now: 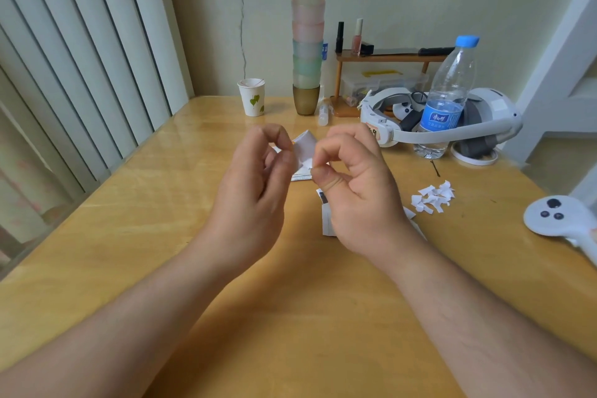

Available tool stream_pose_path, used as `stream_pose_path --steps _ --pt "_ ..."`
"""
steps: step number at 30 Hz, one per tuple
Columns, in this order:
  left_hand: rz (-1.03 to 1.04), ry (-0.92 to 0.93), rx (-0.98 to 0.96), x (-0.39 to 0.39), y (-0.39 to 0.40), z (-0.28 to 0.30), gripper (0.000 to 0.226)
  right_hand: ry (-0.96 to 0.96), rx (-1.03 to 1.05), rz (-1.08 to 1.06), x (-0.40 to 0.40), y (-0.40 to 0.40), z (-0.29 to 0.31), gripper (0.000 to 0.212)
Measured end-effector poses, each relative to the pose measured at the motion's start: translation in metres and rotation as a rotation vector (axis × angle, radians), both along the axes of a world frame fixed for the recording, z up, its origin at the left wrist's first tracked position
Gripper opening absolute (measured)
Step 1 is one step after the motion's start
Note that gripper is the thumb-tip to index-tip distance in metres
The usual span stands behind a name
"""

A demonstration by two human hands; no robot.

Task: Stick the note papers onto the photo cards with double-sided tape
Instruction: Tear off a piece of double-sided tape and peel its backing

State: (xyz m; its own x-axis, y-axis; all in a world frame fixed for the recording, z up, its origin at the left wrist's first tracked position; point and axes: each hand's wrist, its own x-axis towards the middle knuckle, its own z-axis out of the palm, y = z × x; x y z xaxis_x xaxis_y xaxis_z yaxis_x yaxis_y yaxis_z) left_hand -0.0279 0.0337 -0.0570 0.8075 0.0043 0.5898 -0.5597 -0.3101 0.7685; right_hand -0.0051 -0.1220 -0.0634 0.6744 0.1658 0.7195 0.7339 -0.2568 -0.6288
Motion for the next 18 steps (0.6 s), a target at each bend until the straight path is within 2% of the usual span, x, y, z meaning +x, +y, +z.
stream_pose_path --steps 4,6,8,11,15,18 --pt "0.055 0.012 0.037 0.002 0.004 0.0 0.046 0.237 0.139 0.08 -0.002 0.001 0.003 0.021" --pt "0.117 0.034 0.05 0.008 0.011 -0.003 0.045 0.352 0.24 0.073 -0.002 -0.002 0.008 0.019" --pt "0.165 0.1 0.09 0.016 0.022 -0.006 0.035 0.509 0.391 0.113 -0.002 -0.005 0.014 0.015" --pt "0.224 0.288 0.329 0.022 0.033 -0.01 0.022 0.706 0.543 0.18 -0.002 -0.008 0.019 0.016" --pt "0.361 0.437 0.716 0.017 0.028 -0.015 0.019 0.813 0.627 0.176 -0.001 -0.008 0.02 0.019" --pt "0.381 0.516 0.852 0.015 0.024 -0.009 0.016 0.841 0.62 0.163 0.0 -0.009 0.019 0.019"
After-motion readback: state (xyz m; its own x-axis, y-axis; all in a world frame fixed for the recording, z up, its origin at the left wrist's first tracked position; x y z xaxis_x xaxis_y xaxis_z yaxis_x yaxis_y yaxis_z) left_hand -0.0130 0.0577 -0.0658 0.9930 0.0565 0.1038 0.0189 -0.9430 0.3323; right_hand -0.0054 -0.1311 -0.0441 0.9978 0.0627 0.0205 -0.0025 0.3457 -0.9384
